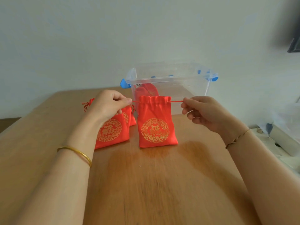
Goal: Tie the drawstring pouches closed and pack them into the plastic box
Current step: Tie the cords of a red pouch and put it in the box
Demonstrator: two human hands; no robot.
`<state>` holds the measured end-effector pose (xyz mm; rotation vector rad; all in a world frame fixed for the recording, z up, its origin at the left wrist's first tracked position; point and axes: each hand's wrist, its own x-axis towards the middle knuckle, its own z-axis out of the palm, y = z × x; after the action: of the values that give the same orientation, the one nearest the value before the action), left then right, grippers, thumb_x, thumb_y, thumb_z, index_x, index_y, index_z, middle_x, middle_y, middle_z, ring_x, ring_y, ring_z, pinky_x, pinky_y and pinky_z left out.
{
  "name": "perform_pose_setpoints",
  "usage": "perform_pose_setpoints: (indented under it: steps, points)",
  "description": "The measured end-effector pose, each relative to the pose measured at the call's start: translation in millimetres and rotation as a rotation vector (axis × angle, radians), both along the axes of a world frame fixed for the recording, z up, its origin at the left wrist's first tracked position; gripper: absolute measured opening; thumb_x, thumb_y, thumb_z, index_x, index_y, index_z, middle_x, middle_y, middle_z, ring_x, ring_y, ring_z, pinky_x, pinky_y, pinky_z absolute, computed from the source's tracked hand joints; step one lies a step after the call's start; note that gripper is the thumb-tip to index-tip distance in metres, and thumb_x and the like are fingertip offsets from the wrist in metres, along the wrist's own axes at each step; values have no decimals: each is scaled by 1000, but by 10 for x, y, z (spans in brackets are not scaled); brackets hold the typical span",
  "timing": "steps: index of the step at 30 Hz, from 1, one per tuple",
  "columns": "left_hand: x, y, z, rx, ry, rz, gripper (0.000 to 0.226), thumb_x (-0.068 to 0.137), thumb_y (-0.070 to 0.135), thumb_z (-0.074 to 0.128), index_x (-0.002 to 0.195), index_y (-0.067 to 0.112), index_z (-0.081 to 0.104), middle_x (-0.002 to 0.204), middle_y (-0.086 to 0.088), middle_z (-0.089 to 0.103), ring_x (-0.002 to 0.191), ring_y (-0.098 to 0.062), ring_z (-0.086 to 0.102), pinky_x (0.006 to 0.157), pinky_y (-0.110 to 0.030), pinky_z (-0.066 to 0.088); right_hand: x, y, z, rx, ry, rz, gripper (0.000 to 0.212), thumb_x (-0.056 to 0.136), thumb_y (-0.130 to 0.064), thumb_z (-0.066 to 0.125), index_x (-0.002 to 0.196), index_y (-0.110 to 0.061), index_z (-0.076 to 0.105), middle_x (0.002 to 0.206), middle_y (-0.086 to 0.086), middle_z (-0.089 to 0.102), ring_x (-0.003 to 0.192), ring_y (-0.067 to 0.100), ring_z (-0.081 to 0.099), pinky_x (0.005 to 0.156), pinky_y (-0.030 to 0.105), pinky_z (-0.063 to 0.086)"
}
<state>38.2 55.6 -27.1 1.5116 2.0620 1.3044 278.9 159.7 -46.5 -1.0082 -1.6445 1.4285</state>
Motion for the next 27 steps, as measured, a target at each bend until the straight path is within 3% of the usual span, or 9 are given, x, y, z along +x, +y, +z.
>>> perform_pose_setpoints:
  steps: [4, 6, 8, 10, 15, 17, 19, 22, 27]
  points:
    - [-95, -54, 7, 6, -186, 79, 25, 92, 17, 54, 68, 12, 60, 55, 3, 47, 48, -7, 39, 51, -18, 36, 58, 91, -66, -541, 427, -120, 25, 94, -19, 51, 69, -14, 53, 45, -5, 50, 34, 2, 42, 34, 10, 30]
    - [-72, -61, 44, 45, -446, 33, 29, 94, 17, 50, 65, 15, 54, 56, 3, 50, 47, -4, 46, 52, -18, 38, 44, 93, -77, -540, 444, -159, 25, 94, -19, 50, 69, -13, 53, 44, -4, 50, 32, 2, 42, 33, 10, 31]
    - [10, -63, 106, 136, -737, -118, 31, 94, 19, 45, 63, 18, 46, 63, 6, 63, 68, -8, 60, 64, -23, 43, 0, 49, -30, -438, 424, -165, 24, 94, -20, 51, 70, -14, 55, 47, -4, 52, 34, 3, 43, 34, 10, 32]
    - [134, -50, 200, 215, -861, -294, 31, 95, 22, 41, 64, 19, 43, 77, 2, 70, 89, -15, 64, 73, -26, 44, -34, -7, 62, -274, 400, -170, 23, 93, -21, 52, 72, -14, 57, 55, -3, 53, 41, 5, 44, 38, 13, 35]
    - [494, 46, 338, 249, -739, -381, 17, 93, 16, 49, 80, 10, 58, 66, -2, 61, 57, -11, 58, 60, -23, 52, -177, -242, 398, 147, 325, -53, 25, 94, -25, 51, 73, -16, 61, 62, -5, 57, 53, 6, 48, 52, 16, 39]
    - [581, 90, 345, 175, -596, -377, 6, 88, 9, 57, 89, 5, 62, 72, -8, 57, 55, -12, 53, 55, -19, 50, -270, -316, 506, 269, 265, -8, 25, 94, -25, 51, 73, -17, 62, 67, -4, 57, 61, 7, 50, 57, 17, 40]
    - [608, 123, 339, 128, -453, -363, 17, 83, 5, 64, 98, -1, 64, 81, -17, 59, 59, -16, 51, 55, -19, 48, -361, -362, 579, 357, 208, 28, 26, 94, -24, 51, 71, -19, 63, 69, -5, 58, 67, 6, 51, 62, 18, 40]
    - [648, 162, 365, 140, -259, -315, 13, 81, 10, 68, 92, 2, 68, 68, -12, 57, 54, -16, 47, 56, -24, 43, -436, -363, 646, 415, 192, 88, 27, 93, -23, 52, 70, -20, 64, 70, -7, 59, 69, 5, 52, 65, 20, 41]
    - [648, 188, 389, 169, -306, -307, 11, 83, 12, 65, 76, 4, 64, 56, -6, 50, 47, -14, 43, 52, -25, 41, -453, -266, 615, 308, 220, 77, 30, 97, -34, 43, 84, -17, 64, 82, -1, 61, 77, 13, 55, 67, 25, 43]
